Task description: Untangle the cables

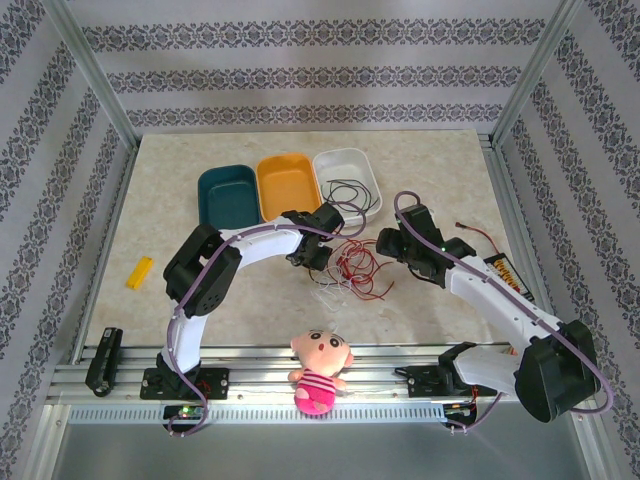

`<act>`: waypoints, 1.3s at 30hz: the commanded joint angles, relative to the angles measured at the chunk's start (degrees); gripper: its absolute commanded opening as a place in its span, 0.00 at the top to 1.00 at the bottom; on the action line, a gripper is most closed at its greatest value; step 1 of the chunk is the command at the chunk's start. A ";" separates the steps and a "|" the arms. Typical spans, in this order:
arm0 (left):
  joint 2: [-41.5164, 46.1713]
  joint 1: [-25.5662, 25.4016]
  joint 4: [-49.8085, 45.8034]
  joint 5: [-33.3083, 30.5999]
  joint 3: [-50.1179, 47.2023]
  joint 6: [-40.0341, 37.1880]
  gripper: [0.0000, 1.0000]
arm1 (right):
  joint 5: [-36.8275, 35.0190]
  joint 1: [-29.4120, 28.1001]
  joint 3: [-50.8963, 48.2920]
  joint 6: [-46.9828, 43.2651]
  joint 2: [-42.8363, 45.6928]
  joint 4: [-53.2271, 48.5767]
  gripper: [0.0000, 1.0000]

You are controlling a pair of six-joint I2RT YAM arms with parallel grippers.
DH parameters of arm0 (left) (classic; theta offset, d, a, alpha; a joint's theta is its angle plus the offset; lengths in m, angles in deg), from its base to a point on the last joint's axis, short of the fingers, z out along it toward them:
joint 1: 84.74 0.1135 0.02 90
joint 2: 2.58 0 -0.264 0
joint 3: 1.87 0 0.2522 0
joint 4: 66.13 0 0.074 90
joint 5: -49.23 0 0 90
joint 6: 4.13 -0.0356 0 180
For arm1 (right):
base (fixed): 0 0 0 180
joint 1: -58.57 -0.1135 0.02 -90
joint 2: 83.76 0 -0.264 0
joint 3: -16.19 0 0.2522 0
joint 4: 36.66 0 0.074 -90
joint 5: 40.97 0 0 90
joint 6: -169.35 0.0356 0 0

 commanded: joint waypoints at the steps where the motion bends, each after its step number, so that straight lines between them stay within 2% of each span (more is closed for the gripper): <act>1: 3.68 0.66 -3.58 -5.27 -0.99 -0.09 1.00 | 1.35 0.26 2.37 -1.28 -0.37 0.57 0.25; 6: 9.40 0.47 -2.78 -7.98 -1.73 0.25 1.00 | 1.18 -1.02 2.77 -2.08 -1.05 1.58 0.22; 9: 12.15 0.38 -3.27 -7.21 -1.67 0.72 1.00 | 0.37 -1.89 3.19 -2.54 -1.94 1.44 0.14; 11: 13.98 0.23 -3.65 -7.33 -1.92 0.95 1.00 | -0.21 -2.66 3.34 -2.84 -2.29 1.59 0.02; 12: 15.19 0.13 -3.63 -7.61 -2.30 0.93 1.00 | -0.52 -2.96 3.54 -3.01 -2.51 1.63 0.02; 19: 23.14 0.00 -1.11 -10.05 -5.18 -0.71 1.00 | -0.58 -4.85 5.76 -3.74 -7.22 4.24 0.02; 27: 30.17 -0.05 4.44 -8.08 -7.27 -1.60 1.00 | -2.77 -9.57 13.20 -6.47 -18.80 4.45 0.02; 31: 33.51 0.03 7.70 -8.04 -9.48 -2.32 1.00 | -1.58 -11.16 14.79 -6.45 -23.28 5.45 0.02; 34: 35.03 -0.01 9.56 -8.47 -10.35 -2.61 1.00 | 0.87 -11.26 15.39 -5.38 -26.67 5.86 0.02; 39: 36.59 0.03 11.47 -10.32 -9.81 -3.61 1.00 | 0.47 -11.08 13.97 -3.19 -29.43 5.88 0.02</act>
